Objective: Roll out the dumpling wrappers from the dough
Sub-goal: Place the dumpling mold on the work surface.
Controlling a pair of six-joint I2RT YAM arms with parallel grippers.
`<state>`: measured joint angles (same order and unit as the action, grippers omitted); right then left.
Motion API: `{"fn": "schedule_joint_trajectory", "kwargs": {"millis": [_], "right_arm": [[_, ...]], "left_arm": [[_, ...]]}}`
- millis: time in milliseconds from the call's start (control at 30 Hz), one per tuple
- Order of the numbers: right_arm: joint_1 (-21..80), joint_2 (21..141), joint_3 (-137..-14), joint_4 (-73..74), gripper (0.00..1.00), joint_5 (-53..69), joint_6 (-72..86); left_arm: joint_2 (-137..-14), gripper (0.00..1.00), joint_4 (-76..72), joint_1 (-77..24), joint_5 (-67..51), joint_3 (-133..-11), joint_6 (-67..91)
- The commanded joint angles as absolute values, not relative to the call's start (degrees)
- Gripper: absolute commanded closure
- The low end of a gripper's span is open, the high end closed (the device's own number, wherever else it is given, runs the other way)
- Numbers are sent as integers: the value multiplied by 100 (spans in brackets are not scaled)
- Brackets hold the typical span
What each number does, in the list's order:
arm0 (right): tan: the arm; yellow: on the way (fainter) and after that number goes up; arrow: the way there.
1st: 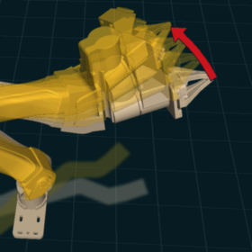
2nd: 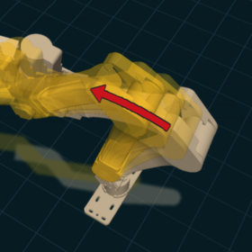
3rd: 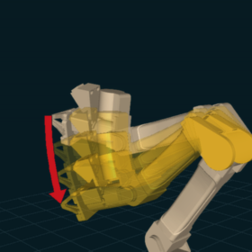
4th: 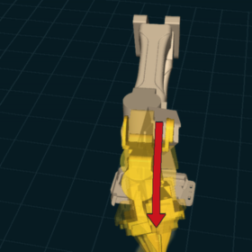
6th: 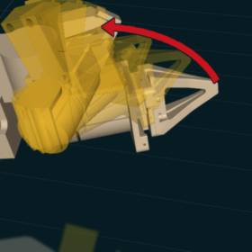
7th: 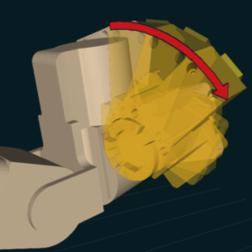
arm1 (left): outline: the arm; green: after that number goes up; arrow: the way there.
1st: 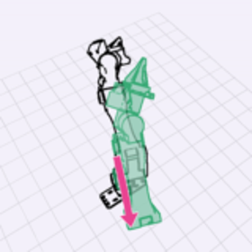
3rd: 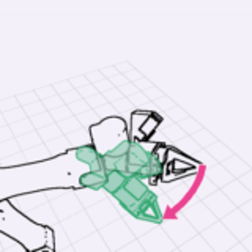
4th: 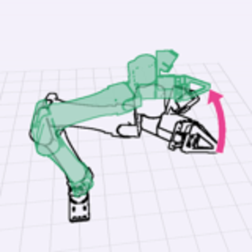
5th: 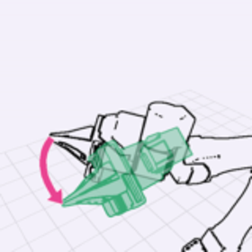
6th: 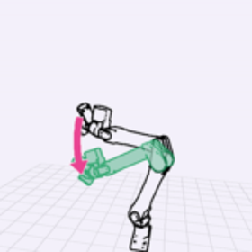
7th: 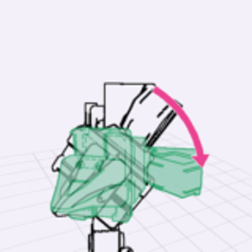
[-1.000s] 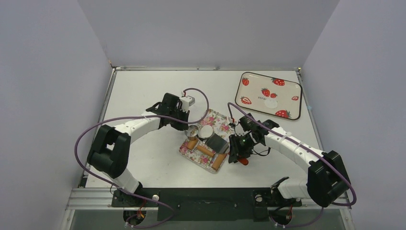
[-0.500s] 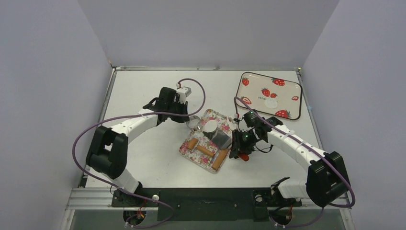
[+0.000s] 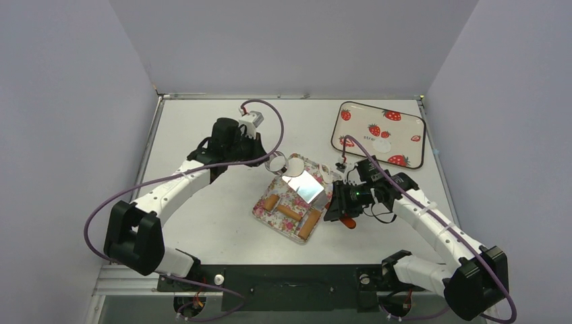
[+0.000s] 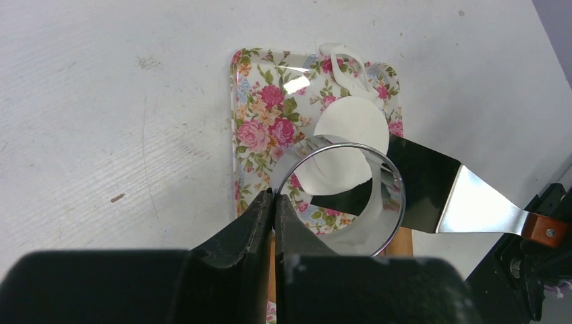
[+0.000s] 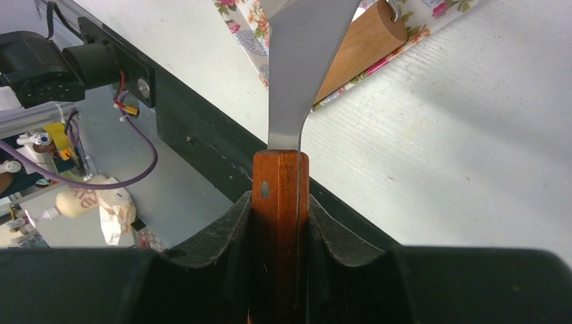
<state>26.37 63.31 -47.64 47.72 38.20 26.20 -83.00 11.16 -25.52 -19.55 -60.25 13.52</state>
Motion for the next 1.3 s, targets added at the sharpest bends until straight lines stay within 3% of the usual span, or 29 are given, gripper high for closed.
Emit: {"fn": "schedule_joint_trajectory", "kwargs": {"millis": [0, 200, 467, 1033, 1133, 1267], "right_arm": [[2567, 6156, -4744, 4514, 100, 4165, 2573], [2512, 6134, -4699, 4480, 100, 4154, 2542], [2437, 6119, -4711, 4509, 100, 4169, 2535], [1784, 6006, -4831, 4772, 100, 3955, 2393], [1739, 5975, -4884, 4814, 100, 4009, 2342], [1713, 5923, -4858, 4842, 100, 4048, 2298]], "left_arm": [[-7815, 100, 1205, -2545, -1992, -5961, 1609], [-7573, 100, 1323, -2531, -1945, -5728, 1775], [-8098, 100, 1834, -2464, -1670, -5709, 1866], [-9192, 100, 1368, -2698, -1758, -6173, 993], [-9268, 72, 907, -2716, -2371, -6186, 1031], [-9246, 65, 801, -2704, -3257, -6033, 729]]}}
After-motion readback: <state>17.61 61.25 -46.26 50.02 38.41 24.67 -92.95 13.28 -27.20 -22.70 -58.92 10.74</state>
